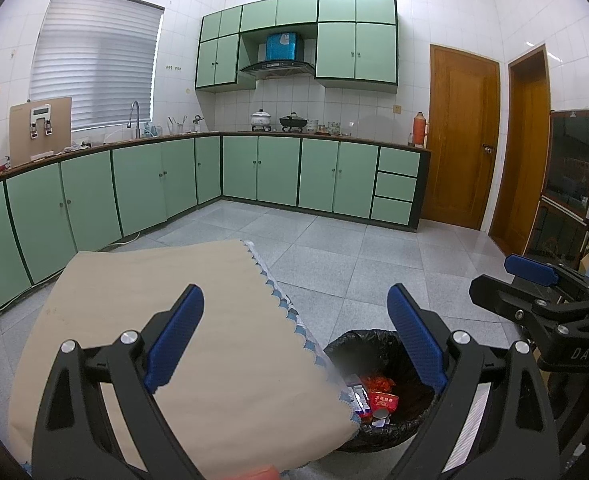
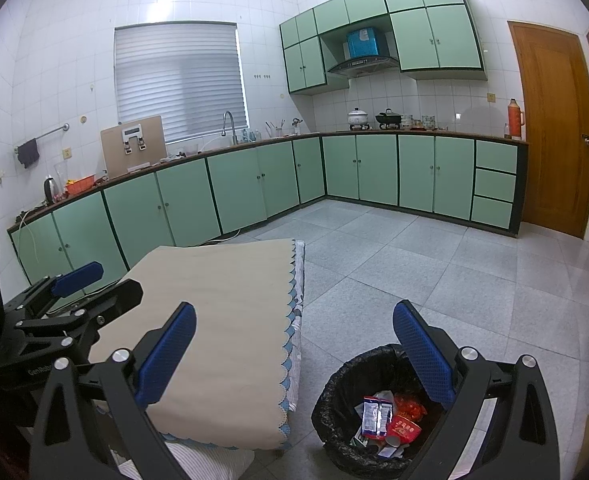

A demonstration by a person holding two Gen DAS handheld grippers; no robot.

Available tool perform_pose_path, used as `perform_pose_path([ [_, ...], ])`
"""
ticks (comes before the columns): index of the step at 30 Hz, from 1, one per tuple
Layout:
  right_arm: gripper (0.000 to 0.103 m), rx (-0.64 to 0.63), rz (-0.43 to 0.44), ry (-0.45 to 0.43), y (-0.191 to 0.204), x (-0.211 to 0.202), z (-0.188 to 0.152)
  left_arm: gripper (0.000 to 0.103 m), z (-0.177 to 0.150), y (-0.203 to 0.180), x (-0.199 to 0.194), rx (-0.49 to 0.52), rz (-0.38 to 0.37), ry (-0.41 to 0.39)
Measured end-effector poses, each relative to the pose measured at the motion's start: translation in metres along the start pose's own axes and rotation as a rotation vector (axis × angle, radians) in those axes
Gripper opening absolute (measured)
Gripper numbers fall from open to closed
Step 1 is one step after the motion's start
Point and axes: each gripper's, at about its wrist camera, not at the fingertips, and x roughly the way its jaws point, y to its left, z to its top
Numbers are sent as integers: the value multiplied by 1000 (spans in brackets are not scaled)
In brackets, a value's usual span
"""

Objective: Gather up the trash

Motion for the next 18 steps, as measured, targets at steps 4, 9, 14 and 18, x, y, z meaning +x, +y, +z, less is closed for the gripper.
perform_pose_path([
  [4, 97, 0, 0, -1, 0, 0, 0, 90, -1, 0, 0, 0, 0, 0],
  [9, 97, 0, 0, -1, 0, 0, 0, 90, -1, 0, -1, 1, 0, 2],
  [14, 97, -1, 0, 0, 0, 0, 0, 90, -1, 0, -1, 0, 1, 2],
  [18, 97, 0, 1, -1, 1, 0, 0, 90, 0, 0, 0, 1, 1, 3],
])
